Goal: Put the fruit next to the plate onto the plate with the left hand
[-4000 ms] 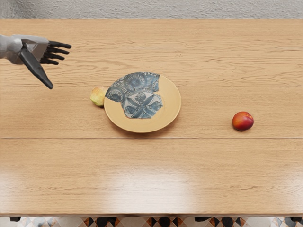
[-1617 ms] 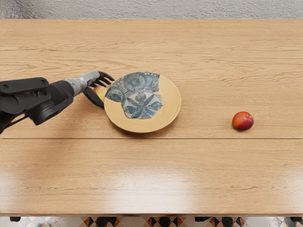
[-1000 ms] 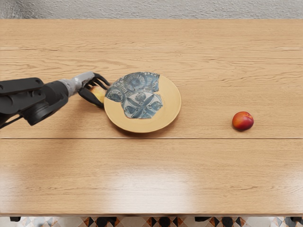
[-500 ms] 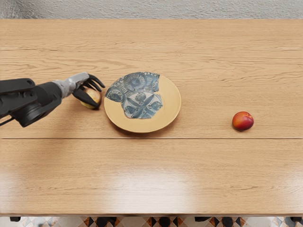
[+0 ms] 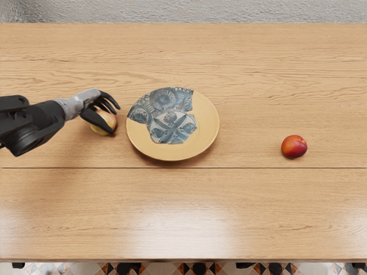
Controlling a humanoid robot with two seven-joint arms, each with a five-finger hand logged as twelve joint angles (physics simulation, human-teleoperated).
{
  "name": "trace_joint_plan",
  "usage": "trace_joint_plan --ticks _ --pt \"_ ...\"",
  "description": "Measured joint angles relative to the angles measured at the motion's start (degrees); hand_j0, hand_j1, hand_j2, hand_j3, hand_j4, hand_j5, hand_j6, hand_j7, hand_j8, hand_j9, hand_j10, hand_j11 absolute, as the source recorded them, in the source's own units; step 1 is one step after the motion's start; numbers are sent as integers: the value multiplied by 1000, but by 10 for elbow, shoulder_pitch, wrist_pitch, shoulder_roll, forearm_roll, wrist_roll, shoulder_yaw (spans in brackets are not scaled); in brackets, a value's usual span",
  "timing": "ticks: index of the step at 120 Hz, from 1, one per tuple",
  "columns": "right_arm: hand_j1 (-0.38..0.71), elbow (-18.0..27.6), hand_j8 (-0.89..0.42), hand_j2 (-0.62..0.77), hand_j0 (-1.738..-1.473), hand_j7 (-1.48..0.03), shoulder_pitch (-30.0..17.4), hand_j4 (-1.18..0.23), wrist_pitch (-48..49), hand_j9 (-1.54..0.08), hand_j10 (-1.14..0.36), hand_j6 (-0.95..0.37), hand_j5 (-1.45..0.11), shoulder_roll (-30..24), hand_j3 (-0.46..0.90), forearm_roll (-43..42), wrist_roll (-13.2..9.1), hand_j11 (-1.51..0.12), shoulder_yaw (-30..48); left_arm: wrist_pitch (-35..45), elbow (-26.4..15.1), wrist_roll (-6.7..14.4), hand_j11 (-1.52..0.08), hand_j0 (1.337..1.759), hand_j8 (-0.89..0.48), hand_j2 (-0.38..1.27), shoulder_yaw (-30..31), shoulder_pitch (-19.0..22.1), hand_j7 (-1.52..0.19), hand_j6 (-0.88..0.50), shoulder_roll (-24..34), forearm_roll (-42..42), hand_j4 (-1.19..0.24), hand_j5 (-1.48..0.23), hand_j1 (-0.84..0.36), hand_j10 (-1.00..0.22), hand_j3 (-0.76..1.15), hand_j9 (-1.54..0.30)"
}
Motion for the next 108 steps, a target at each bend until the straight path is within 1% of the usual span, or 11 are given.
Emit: trace_joint_plan --ticks 26,42,73,87,90,95,108 --pt "-324 0 -20 -4 -1658 -26 0 -20 0 -26 -20 -20 -26 0 0 0 0 -26 0 -1 -13 0 -787 1657 -418 362 -1 -12 -788 -596 7 -2 -596 -789 -266 -481 0 -793" --pt "-324 0 -20 -4 -1658 -26 0 -20 0 -26 -20 -20 -26 0 0 0 0 -26 0 -1 -29 0 -790 1657 -416 368 -1 -26 -791 -598 18 -2 -598 -791 -264 -482 0 -795" --pt "-324 0 -20 -4 -1658 -26 0 -20 0 -26 -20 -20 -26 0 0 0 0 -26 0 -4 -47 3 -794 1657 -414 360 4 -64 -797 -597 24 -3 -597 -797 -268 -477 0 -800" --pt "-324 0 -20 -4 -1658 -26 0 -20 0 -26 -20 -20 -26 0 0 0 0 -26 0 -5 -51 4 -792 1657 -416 376 6 -74 -796 -597 25 -3 -597 -796 -261 -483 0 -798" --pt "-324 0 -20 -4 -1658 -26 0 -20 0 -26 -20 -20 -26 0 0 0 0 -26 0 -5 -51 4 -793 1657 -416 347 7 -76 -794 -598 24 -3 -598 -794 -265 -477 0 -799" --pt "-324 0 -20 -4 -1658 -26 0 -20 0 -26 -20 -20 -26 0 0 0 0 -26 0 -5 -52 4 -792 1657 -416 356 7 -80 -794 -598 23 -3 -598 -794 -256 -483 0 -799" --pt "-324 0 -20 -4 -1658 -26 0 -20 0 -26 -20 -20 -26 0 0 0 0 -26 0 -8 -52 5 -791 1657 -425 320 8 -87 -792 -599 19 -2 -599 -792 -239 -490 0 -798"
